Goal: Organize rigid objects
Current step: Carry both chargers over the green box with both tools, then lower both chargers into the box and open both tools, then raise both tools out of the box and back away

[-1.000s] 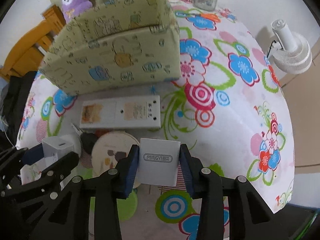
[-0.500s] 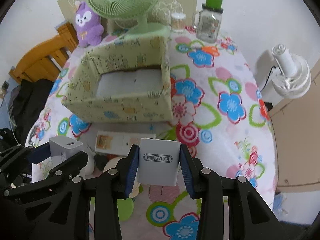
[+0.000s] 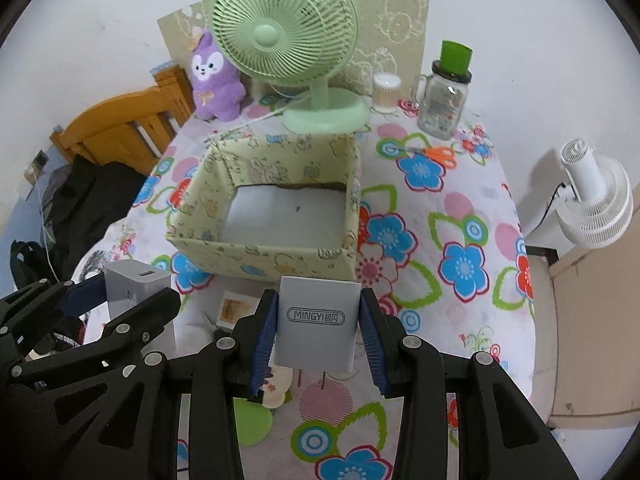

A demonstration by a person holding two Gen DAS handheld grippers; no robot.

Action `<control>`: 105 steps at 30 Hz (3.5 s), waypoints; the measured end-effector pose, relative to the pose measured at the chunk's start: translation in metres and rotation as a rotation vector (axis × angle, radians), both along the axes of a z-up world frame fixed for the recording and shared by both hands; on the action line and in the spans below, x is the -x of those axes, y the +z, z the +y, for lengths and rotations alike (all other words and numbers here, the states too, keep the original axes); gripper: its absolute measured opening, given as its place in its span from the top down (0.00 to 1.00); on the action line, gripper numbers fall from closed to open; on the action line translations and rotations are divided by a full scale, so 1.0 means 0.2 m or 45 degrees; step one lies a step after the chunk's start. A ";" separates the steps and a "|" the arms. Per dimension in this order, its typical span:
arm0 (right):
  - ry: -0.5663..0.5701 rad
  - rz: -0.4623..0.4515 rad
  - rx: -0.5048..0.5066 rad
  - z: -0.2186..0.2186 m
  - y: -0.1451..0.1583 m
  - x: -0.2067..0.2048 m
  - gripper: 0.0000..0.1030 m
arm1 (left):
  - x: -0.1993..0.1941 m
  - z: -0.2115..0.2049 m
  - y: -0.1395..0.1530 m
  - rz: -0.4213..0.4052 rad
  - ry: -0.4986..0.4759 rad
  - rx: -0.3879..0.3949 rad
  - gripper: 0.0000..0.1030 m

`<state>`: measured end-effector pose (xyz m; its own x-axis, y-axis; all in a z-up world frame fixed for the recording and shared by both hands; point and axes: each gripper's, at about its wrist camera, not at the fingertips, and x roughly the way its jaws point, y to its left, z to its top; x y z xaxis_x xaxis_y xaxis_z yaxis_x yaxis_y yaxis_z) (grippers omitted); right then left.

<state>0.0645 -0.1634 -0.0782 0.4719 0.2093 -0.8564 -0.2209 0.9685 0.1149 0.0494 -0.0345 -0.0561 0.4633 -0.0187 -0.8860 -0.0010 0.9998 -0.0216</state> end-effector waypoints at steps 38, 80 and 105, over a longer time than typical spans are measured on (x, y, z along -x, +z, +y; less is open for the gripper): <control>-0.102 0.098 0.099 0.24 -0.18 -0.59 0.58 | -0.58 0.18 -0.24 0.074 -0.101 0.050 0.53; -0.176 0.133 0.076 0.11 -0.21 -0.57 0.28 | -0.55 0.21 -0.23 0.056 -0.041 0.012 0.15; -0.129 0.054 0.063 0.00 -0.06 -0.24 0.12 | -0.20 0.14 -0.08 -0.022 -0.044 -0.006 0.06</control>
